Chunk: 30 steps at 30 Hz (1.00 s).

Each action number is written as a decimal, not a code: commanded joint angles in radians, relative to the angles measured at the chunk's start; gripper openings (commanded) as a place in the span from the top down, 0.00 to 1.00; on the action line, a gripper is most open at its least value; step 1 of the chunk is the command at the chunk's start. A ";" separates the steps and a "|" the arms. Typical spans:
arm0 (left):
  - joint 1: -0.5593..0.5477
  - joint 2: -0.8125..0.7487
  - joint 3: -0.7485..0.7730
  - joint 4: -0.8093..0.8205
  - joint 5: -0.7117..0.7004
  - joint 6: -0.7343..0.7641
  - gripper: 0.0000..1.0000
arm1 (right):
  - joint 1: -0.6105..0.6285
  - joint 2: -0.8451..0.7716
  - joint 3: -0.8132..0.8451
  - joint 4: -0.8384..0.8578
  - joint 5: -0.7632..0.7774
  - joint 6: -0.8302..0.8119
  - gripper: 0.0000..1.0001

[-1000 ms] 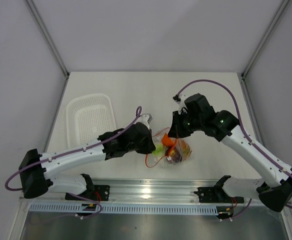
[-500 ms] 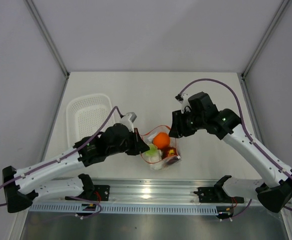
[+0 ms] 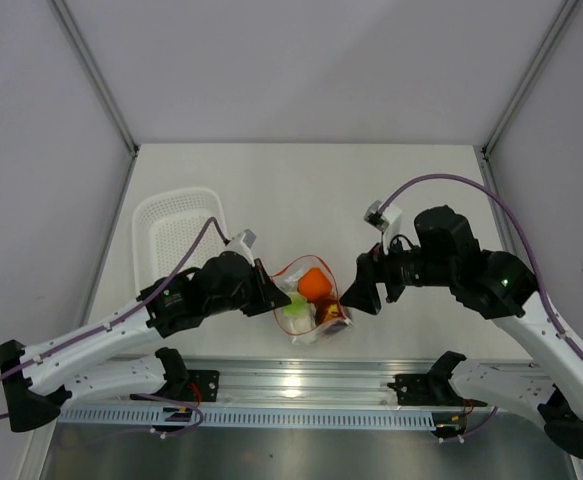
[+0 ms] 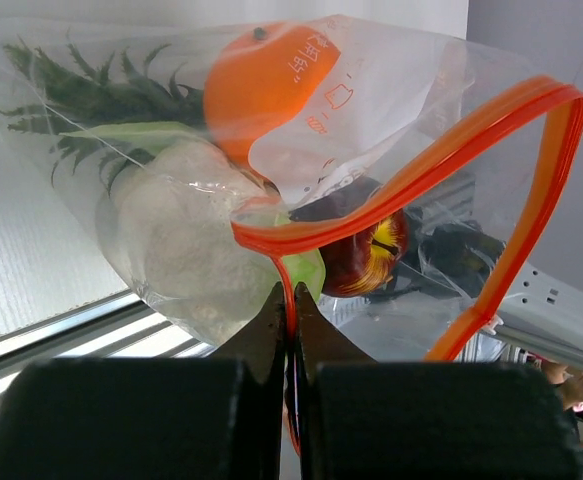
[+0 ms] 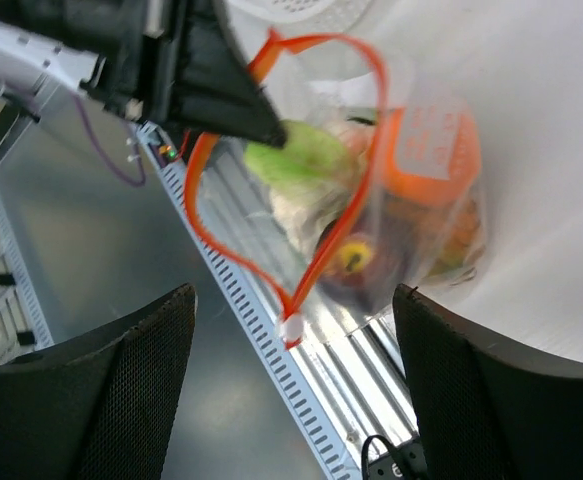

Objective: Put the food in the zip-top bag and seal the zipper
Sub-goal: Adjust the zipper food storage bag at the center of the board.

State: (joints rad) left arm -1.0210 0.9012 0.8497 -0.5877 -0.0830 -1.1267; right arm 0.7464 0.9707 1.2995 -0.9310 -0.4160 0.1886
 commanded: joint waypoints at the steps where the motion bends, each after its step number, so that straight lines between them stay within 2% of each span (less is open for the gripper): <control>1: 0.015 -0.028 0.017 0.017 -0.011 -0.059 1.00 | 0.068 0.006 -0.025 -0.049 -0.035 -0.040 0.19; 5: 0.025 -0.033 0.023 0.019 -0.005 -0.082 1.00 | 0.154 0.034 -0.043 -0.077 0.064 -0.025 0.27; 9: 0.036 -0.035 0.020 0.025 0.009 -0.096 0.99 | 0.255 0.066 -0.052 -0.091 0.208 0.003 0.29; 16: 0.044 -0.042 0.019 0.031 0.025 -0.097 0.99 | 0.311 0.112 -0.080 -0.080 0.391 0.035 0.37; 19: 0.045 -0.048 0.012 0.028 0.026 -0.097 0.99 | 0.315 0.122 -0.082 -0.068 0.480 0.041 0.47; 20: 0.045 -0.053 0.015 0.025 0.025 -0.097 0.99 | 0.315 0.122 -0.085 -0.060 0.500 0.043 0.54; 22: 0.047 -0.059 0.006 0.020 0.023 -0.099 0.99 | 0.315 0.111 -0.089 -0.040 0.532 0.043 0.62; 25: 0.055 -0.081 -0.011 0.017 0.026 -0.102 0.99 | 0.317 0.089 -0.101 -0.002 0.569 0.037 0.89; 27: 0.058 -0.094 -0.018 0.017 0.028 -0.101 0.99 | 0.315 0.073 -0.115 0.038 0.562 0.026 1.00; 30: 0.062 -0.107 -0.024 0.017 0.037 -0.088 0.99 | 0.315 0.054 -0.138 0.104 0.534 0.003 1.00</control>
State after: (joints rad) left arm -0.9699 0.8246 0.8257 -0.5964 -0.0700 -1.2068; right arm 1.0569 1.0637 1.1767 -0.9356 0.0944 0.2199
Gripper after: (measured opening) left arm 0.008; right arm 0.076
